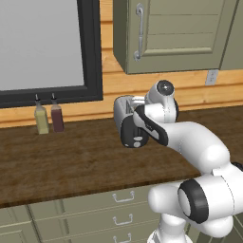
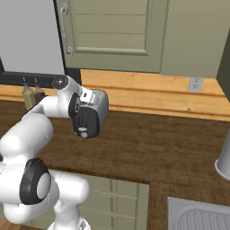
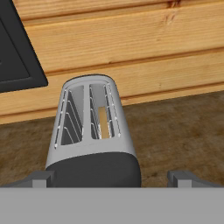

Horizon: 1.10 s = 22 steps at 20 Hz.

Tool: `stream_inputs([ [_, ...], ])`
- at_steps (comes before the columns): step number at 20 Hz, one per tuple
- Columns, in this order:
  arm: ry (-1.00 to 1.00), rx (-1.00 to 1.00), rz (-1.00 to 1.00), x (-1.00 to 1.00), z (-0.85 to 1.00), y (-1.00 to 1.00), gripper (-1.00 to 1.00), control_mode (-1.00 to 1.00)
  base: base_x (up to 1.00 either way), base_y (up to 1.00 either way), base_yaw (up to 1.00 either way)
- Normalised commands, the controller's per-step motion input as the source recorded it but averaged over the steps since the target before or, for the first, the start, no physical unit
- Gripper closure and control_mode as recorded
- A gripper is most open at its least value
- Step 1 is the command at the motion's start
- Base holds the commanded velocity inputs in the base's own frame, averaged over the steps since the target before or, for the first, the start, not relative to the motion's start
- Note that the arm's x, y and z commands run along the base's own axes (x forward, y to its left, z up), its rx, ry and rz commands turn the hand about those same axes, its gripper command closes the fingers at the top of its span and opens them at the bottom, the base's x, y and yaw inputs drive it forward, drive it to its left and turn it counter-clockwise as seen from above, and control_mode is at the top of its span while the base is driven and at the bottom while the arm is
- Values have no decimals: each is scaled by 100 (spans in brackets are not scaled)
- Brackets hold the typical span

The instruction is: Start the toaster. Once the lever pops up, take the bread to the plate on the dining counter.

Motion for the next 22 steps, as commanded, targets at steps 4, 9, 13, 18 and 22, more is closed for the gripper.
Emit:
stream_inputs([
  [4,0,0,0,0,0,0,-100,-100,0,0,0],
  [9,0,0,0,0,0,0,-100,-100,0,0,0],
  [13,0,0,0,0,0,0,-100,-100,0,0,0],
  [18,0,0,0,0,0,0,-100,-100,0,0,0],
  [22,0,0,0,0,0,0,-100,-100,0,0,0],
])
